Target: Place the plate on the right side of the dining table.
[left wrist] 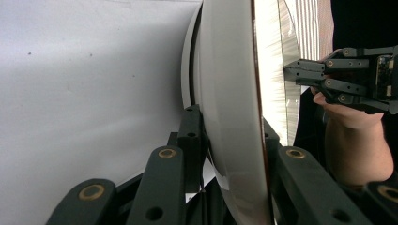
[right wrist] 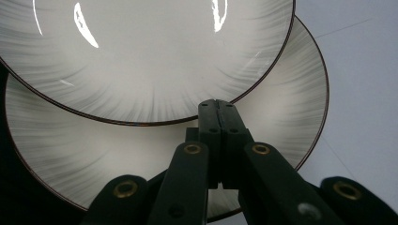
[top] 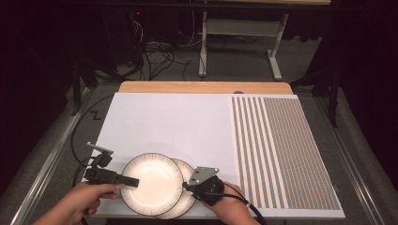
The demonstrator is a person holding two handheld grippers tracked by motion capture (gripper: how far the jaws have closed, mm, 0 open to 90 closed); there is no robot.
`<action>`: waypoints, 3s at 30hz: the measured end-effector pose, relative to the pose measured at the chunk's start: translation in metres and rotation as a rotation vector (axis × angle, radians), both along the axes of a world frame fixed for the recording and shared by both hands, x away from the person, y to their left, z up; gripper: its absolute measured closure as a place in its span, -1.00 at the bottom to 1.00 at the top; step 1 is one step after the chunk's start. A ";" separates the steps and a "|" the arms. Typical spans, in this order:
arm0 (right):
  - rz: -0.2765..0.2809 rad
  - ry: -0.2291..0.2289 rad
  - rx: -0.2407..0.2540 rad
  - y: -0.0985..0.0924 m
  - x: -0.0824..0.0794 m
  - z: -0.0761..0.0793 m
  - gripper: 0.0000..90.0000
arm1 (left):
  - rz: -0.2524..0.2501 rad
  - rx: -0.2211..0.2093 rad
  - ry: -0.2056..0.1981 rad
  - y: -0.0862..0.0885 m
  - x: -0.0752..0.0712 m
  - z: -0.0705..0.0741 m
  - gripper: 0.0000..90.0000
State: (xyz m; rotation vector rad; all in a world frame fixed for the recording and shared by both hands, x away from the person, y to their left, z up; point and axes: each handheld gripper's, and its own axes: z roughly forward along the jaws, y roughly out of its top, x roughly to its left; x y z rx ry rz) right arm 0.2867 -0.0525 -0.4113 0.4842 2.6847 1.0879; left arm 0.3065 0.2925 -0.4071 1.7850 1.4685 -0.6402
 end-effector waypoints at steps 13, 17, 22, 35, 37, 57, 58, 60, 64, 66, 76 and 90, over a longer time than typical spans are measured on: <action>-0.003 -0.004 -0.001 0.000 0.000 0.000 1.00 | 0.000 0.015 -0.031 -0.002 -0.002 0.004 0.66; -0.011 -0.006 0.013 -0.003 0.001 0.003 1.00 | 0.011 -0.001 -0.035 -0.001 -0.002 0.002 0.67; -0.018 -0.014 0.037 -0.007 0.000 0.008 1.00 | 0.016 -0.012 -0.041 0.001 -0.003 0.002 0.68; -0.073 -0.015 0.094 -0.030 0.005 0.015 0.97 | 0.038 -0.026 -0.103 0.005 -0.006 0.006 0.72; -0.082 -0.014 0.100 -0.034 0.006 0.016 0.96 | 0.040 -0.026 -0.109 0.005 -0.006 0.007 0.73; -0.213 -0.038 0.182 -0.087 0.014 0.029 0.86 | 0.083 -0.023 -0.235 0.007 -0.008 0.010 0.75; -0.218 -0.037 0.184 -0.089 0.015 0.029 0.86 | 0.088 -0.022 -0.242 0.008 -0.009 0.010 0.75; -0.224 -0.038 0.188 -0.091 0.015 0.029 0.86 | 0.098 -0.018 -0.264 0.008 -0.009 0.011 0.75; -0.235 -0.044 0.196 -0.096 0.016 0.030 0.82 | 0.110 -0.013 -0.305 0.011 -0.010 0.013 0.75; -0.243 -0.048 0.201 -0.099 0.015 0.031 0.78 | 0.117 -0.011 -0.325 0.012 -0.010 0.013 0.75; -0.297 -0.074 0.257 -0.119 0.017 0.036 0.49 | 0.145 -0.004 -0.421 0.011 -0.012 0.013 0.75; -0.349 -0.104 0.339 -0.143 0.013 0.038 -0.23 | 0.111 0.059 -0.597 0.000 -0.015 0.019 0.75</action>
